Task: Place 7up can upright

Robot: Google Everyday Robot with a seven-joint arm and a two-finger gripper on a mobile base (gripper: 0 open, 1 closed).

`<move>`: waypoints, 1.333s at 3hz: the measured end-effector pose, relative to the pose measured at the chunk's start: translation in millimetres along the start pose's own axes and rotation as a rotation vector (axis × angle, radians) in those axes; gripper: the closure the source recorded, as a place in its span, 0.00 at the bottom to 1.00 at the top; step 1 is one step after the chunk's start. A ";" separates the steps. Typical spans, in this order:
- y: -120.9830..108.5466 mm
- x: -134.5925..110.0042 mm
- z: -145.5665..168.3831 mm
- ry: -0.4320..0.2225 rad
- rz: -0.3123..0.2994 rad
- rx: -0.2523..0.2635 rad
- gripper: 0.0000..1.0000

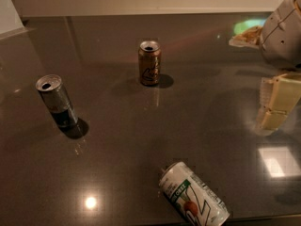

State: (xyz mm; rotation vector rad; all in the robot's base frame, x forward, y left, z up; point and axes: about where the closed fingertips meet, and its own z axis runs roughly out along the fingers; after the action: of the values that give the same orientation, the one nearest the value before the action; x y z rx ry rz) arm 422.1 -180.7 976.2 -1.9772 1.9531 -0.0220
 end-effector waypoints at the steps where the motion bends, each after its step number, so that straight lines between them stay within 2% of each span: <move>1: 19.0 -25.5 11.7 -0.042 -0.212 -0.034 0.00; 2: 41.5 -48.3 21.8 -0.062 -0.424 -0.063 0.00; 4: 78.2 -78.9 31.5 -0.080 -0.834 -0.078 0.00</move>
Offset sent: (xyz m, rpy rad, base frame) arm -0.0617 0.0777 -0.0409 -0.1180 -0.0681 0.7732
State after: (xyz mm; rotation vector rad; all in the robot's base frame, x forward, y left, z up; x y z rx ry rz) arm 351.4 -94.9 945.0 -2.6422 0.9727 -0.0759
